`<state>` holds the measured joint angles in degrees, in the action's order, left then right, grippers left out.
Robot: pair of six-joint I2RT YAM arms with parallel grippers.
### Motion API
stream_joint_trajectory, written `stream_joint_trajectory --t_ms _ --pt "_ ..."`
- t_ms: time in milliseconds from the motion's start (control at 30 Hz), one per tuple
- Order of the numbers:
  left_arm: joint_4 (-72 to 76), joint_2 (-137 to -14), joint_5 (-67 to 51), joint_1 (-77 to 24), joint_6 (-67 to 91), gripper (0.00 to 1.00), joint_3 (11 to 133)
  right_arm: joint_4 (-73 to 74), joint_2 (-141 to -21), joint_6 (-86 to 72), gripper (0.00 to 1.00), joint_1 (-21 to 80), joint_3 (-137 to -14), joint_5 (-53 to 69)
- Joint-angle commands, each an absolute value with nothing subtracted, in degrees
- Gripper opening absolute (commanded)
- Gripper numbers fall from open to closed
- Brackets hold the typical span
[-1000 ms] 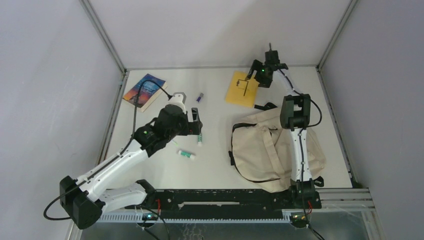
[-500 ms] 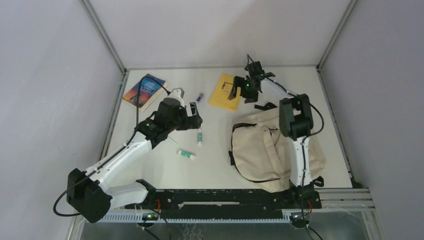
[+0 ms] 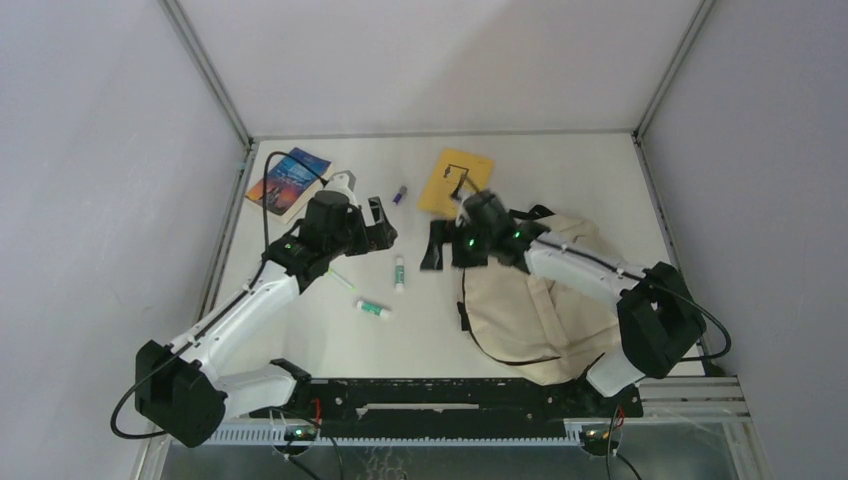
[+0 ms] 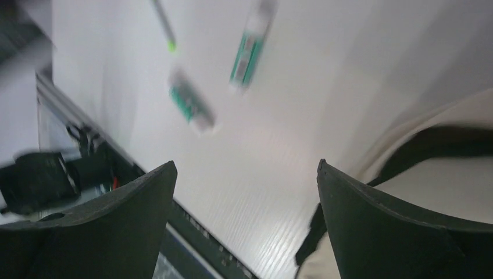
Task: Pack the student bag
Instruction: Move the student bag to the corner of the board.
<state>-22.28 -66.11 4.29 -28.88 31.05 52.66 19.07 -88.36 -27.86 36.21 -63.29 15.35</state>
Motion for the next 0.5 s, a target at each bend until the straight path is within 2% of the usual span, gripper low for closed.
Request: stream_joint_trajectory --t_ms 0,200,467 --pt "-22.36 -64.03 3.52 -26.50 30.51 1.00 55.04 13.04 -85.75 -36.01 1.00 43.44 -56.79 15.24" --pt "-22.39 -65.51 2.09 -26.28 31.68 1.00 55.38 13.57 -86.80 -38.81 1.00 41.40 -49.87 13.99" --pt "-21.31 -67.11 0.92 -26.28 31.88 1.00 54.42 23.93 -77.86 -35.19 1.00 28.17 -42.28 3.85"
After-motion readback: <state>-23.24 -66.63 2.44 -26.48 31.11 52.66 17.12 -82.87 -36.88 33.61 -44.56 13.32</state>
